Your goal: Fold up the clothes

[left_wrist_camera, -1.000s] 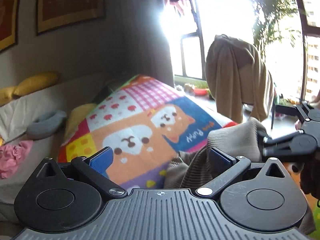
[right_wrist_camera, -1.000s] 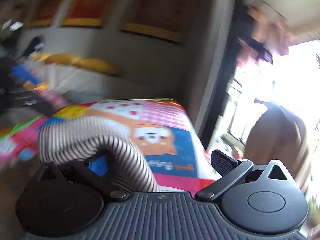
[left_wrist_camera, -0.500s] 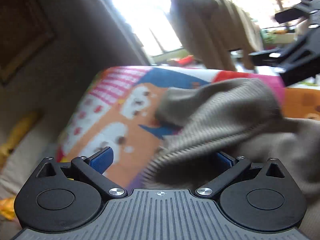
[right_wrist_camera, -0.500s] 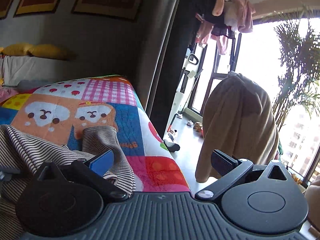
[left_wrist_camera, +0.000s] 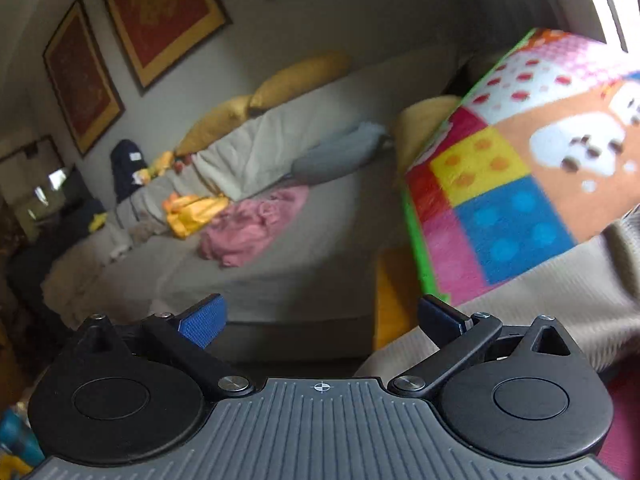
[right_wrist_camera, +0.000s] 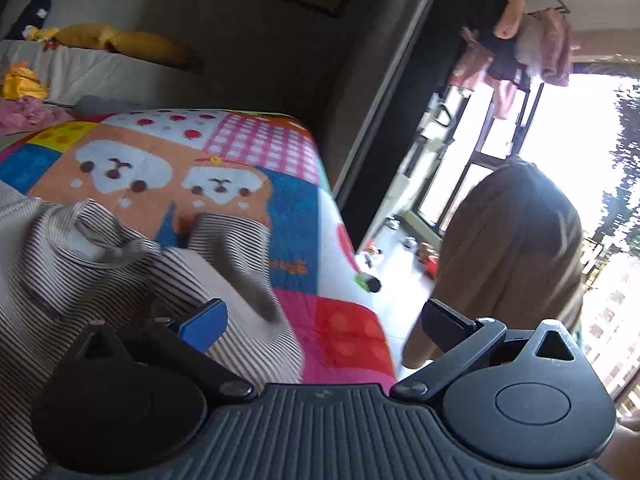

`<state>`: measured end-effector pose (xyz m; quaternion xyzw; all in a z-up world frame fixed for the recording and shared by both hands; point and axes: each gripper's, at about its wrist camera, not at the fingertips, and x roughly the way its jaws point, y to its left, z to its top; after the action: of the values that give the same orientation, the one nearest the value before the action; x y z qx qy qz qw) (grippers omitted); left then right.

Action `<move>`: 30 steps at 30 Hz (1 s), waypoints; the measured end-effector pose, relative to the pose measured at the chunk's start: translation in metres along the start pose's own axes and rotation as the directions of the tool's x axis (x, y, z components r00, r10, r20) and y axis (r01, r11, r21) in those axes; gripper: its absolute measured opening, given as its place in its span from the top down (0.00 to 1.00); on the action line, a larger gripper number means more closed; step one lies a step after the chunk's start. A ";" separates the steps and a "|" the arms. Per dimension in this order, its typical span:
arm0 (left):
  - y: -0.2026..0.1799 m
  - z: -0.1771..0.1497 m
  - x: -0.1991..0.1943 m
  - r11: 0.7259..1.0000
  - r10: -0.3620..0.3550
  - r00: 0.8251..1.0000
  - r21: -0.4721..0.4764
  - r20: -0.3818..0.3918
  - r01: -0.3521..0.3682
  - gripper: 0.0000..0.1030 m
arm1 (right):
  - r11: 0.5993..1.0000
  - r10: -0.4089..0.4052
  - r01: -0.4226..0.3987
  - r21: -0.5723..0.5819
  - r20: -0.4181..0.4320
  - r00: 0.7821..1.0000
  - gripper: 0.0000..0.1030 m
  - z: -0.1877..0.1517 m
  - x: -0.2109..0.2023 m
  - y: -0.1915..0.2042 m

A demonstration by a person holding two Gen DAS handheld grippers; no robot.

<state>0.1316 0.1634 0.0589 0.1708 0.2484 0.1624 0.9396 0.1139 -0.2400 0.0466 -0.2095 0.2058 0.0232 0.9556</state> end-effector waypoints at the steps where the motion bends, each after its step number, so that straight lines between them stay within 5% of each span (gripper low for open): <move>1: 0.000 0.005 -0.006 0.999 -0.039 0.999 -0.024 0.019 0.040 0.00 | 0.996 0.074 -0.076 -0.048 -0.046 0.996 0.00 0.005 0.010 0.009; 3: 0.000 0.011 -0.024 0.990 -0.127 0.991 -0.061 0.053 0.130 0.00 | 0.994 0.027 -0.036 -0.106 -0.088 0.996 0.00 0.009 0.033 0.019; 4: -0.002 0.012 -0.033 0.982 -0.174 0.983 -0.066 0.066 0.178 0.00 | 0.992 -0.102 0.093 -0.091 -0.099 0.990 0.00 0.009 0.045 0.011; 6: -0.009 0.013 -0.048 0.962 -0.259 0.962 -0.062 0.085 0.264 0.00 | 0.927 -0.374 0.370 -0.054 -0.126 0.919 0.00 0.008 0.070 -0.007; 8: -0.014 0.007 -0.061 0.943 -0.327 0.941 -0.039 0.088 0.331 0.00 | 0.889 -0.443 0.454 0.051 -0.152 0.884 0.00 0.009 0.061 -0.035; 12: -0.016 -0.012 -0.089 0.879 -0.475 0.876 0.002 0.083 0.476 0.00 | 0.962 -0.215 0.232 0.141 -0.128 0.968 0.00 -0.005 -0.002 -0.060; 15: -0.010 -0.032 -0.114 0.815 -0.579 0.812 0.012 0.070 0.580 0.00 | 0.992 0.013 0.001 0.126 -0.107 0.994 0.00 -0.024 -0.064 -0.055; 17: -0.006 -0.045 -0.134 0.780 -0.626 0.777 0.022 0.064 0.626 0.00 | 0.986 0.141 -0.131 0.103 -0.094 0.986 0.00 -0.038 -0.106 -0.043; 21: -0.005 -0.066 -0.169 0.770 -0.638 0.768 0.070 0.056 0.634 0.00 | 0.934 0.356 -0.352 0.068 -0.066 0.932 0.00 -0.061 -0.177 -0.006; 24: -0.010 -0.078 -0.193 0.754 -0.656 0.754 0.095 0.042 0.650 0.00 | 0.913 0.394 -0.402 -0.070 -0.106 0.913 0.00 -0.076 -0.199 0.037; 25: -0.012 -0.080 -0.200 0.746 -0.664 0.747 0.106 0.038 0.657 0.00 | 0.920 0.357 -0.370 -0.130 -0.109 0.928 0.00 -0.080 -0.201 0.052; 27: -0.017 -0.083 -0.217 0.727 -0.682 0.730 0.144 0.041 0.671 0.00 | 0.970 0.093 -0.092 -0.224 -0.006 0.996 0.00 -0.076 -0.199 0.067; 28: -0.019 -0.084 -0.225 0.717 -0.691 0.722 0.164 0.041 0.677 0.00 | 0.965 -0.045 0.058 -0.257 0.056 0.997 0.00 -0.075 -0.199 0.074; 30: -0.024 -0.087 -0.241 0.693 -0.710 0.703 0.213 0.038 0.689 0.00 | 0.940 -0.264 0.292 -0.175 0.168 0.950 0.00 -0.064 -0.200 0.059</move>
<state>-0.1074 0.0686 0.0768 0.1578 0.2527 -0.2415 0.9235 -0.1012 -0.2035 0.0515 -0.3281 0.1020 -0.0771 0.9360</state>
